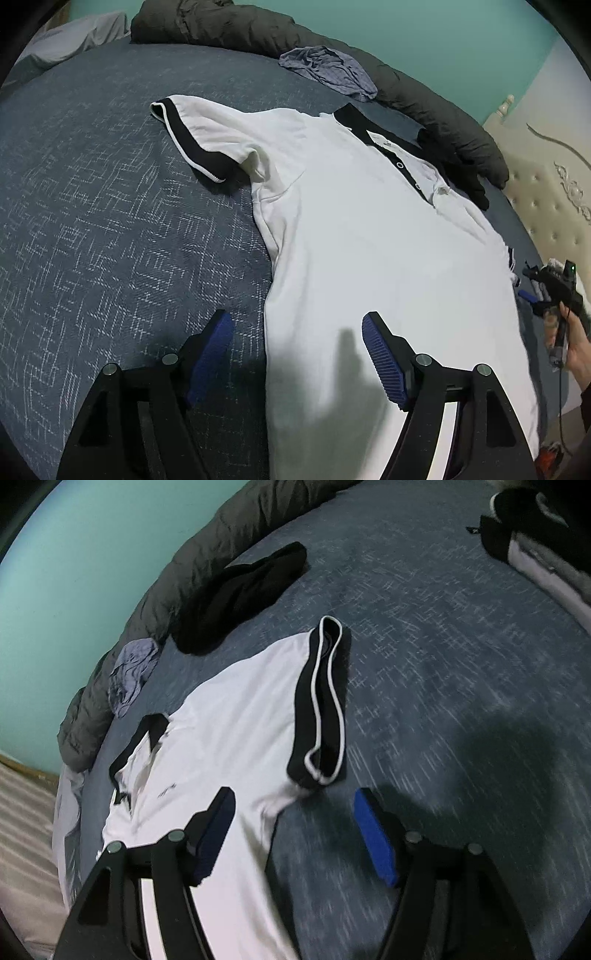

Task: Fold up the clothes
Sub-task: 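Grasp the black-trimmed sleeve edge with the right gripper and lift it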

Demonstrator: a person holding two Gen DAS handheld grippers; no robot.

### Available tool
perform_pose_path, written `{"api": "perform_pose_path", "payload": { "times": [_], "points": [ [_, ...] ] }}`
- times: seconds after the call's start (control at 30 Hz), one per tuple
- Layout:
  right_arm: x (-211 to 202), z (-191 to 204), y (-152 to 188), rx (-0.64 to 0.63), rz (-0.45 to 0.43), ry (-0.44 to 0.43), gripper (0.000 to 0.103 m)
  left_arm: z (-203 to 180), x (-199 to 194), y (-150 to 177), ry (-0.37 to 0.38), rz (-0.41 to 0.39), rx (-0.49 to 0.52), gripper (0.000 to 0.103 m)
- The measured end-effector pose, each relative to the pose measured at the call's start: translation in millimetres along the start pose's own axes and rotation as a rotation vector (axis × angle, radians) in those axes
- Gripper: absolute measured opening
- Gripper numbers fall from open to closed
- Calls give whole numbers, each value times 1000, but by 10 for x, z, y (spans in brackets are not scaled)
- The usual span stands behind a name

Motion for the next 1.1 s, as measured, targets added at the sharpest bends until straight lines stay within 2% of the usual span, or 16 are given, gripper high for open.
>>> {"api": "perform_pose_path", "payload": {
  "times": [0.1,0.13,0.17,0.2,0.27,0.37,0.5,0.63,0.7,0.73,0.77,0.87,0.93,1.1],
  "points": [
    [109,-44,-61,5,-10,31,49,-2,42,-31,-2,-7,-5,80],
    [153,-69,-66,7,-2,47,33,-11,43,-45,-4,-11,-3,81],
    [170,-79,-70,8,-5,41,25,-21,43,-59,-7,-15,-1,81],
    [169,-83,-73,9,-15,29,25,-26,38,-56,-5,-15,4,81],
    [129,-68,-83,-3,-41,26,10,-36,26,-48,0,-14,14,81],
    [37,-132,-155,5,-86,54,8,-26,12,-33,10,-9,15,81],
    [79,-259,-158,41,-83,76,8,-4,13,-27,15,-7,10,81],
    [104,-249,-133,39,-85,32,8,1,18,-16,15,-7,12,81],
    [113,-236,-125,31,-72,-1,13,4,24,-22,16,-6,12,81],
    [100,-231,-125,29,-66,-11,19,5,25,-22,17,-7,12,81],
    [77,-216,-127,21,-65,-19,31,5,26,-22,17,-7,11,81],
    [-105,-124,-208,-8,-119,4,50,7,28,-22,18,-8,11,82],
    [-178,-123,-321,6,-151,-6,59,9,29,-20,18,-9,10,82],
    [-91,-120,-663,40,-156,12,61,12,37,-7,20,-5,16,82]
  ]
}}
Point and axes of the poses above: each gripper's, at about its wrist camera, not at the fingertips, and x roughly the way its jaws point, z to its left, y to its underside, the point moved 7 cm from there along x, roughly the way its jaws point, and after that the axes turned 15 degrees about z, right-handed, at the moved point
